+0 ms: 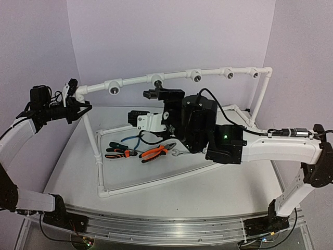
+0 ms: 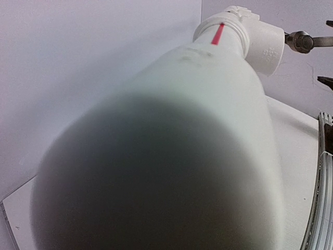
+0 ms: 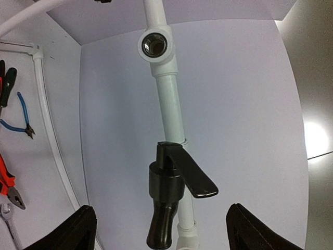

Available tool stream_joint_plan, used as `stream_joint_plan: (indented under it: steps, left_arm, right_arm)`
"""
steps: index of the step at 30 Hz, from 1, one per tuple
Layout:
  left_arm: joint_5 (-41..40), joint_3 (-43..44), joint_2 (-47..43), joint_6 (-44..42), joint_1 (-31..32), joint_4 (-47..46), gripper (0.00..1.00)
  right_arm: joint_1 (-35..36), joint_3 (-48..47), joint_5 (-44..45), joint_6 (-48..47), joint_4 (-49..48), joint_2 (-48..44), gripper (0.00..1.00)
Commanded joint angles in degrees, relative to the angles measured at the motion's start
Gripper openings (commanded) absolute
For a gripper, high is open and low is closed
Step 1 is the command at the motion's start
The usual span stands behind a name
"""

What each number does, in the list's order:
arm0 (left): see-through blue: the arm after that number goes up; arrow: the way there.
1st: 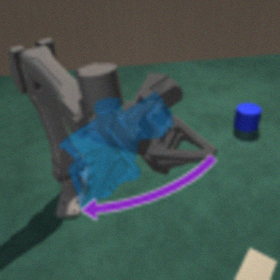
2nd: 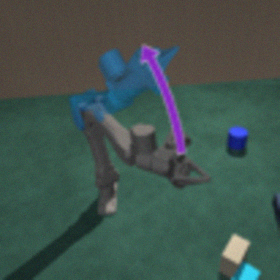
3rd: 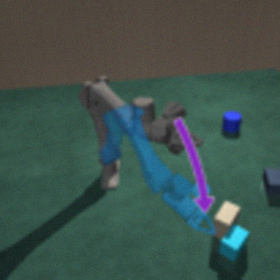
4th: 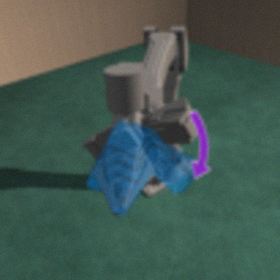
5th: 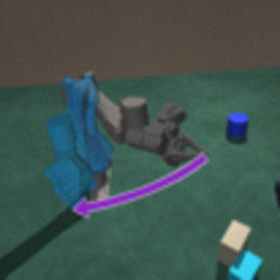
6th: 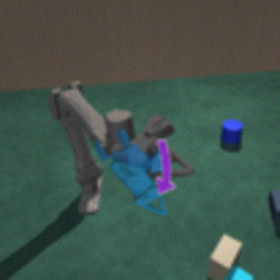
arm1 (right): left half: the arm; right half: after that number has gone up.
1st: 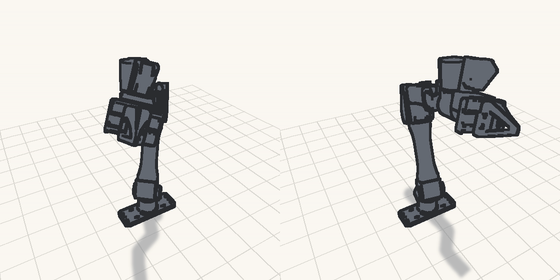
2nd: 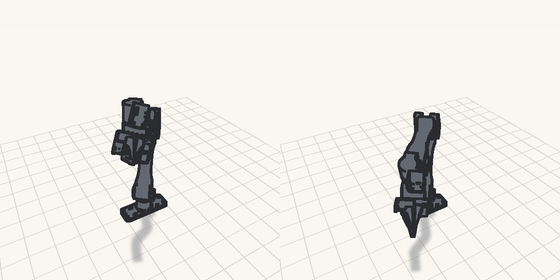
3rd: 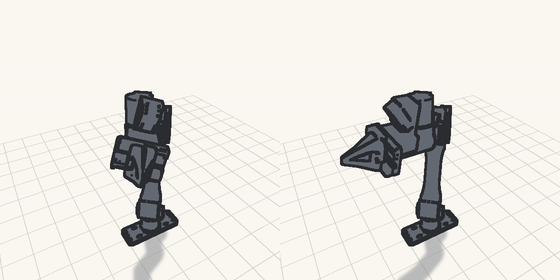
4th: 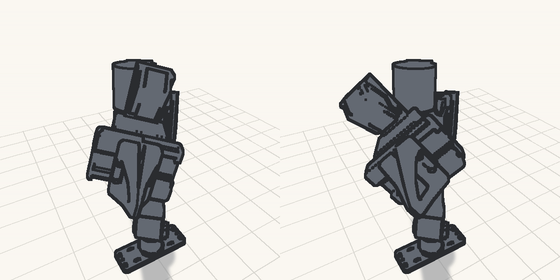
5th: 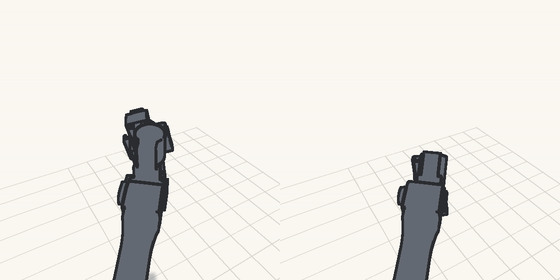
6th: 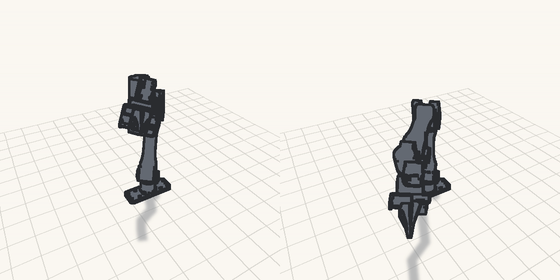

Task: Install the water faucets

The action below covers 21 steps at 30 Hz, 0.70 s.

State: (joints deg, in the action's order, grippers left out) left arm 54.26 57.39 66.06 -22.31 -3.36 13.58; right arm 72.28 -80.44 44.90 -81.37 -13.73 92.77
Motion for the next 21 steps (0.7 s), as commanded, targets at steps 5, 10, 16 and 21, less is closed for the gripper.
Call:
stream_joint_plan:
  steps: [5, 10, 16, 21]
  left_arm:
    - [3.8, -1.0, 1.4, -7.8, 4.8, 4.8, 0.0]
    - [3.7, -0.8, 1.3, -7.8, 4.8, 4.8, 0.0]
    - [3.8, -0.5, 1.5, -7.8, 4.8, 4.9, 0.0]
    - [4.1, -0.4, 1.6, -7.6, 4.8, 4.8, 0.0]
  right_arm:
    - [-4.2, -4.2, 1.6, -5.9, -8.9, 4.7, 0.66]
    - [-5.8, -6.2, 2.7, -3.5, -9.4, 6.4, 0.46]
    - [-6.2, -7.2, 6.9, 7.1, -10.1, 7.3, 0.2]
    - [-6.2, -5.1, 9.5, 27.5, -10.4, 5.8, 0.01]
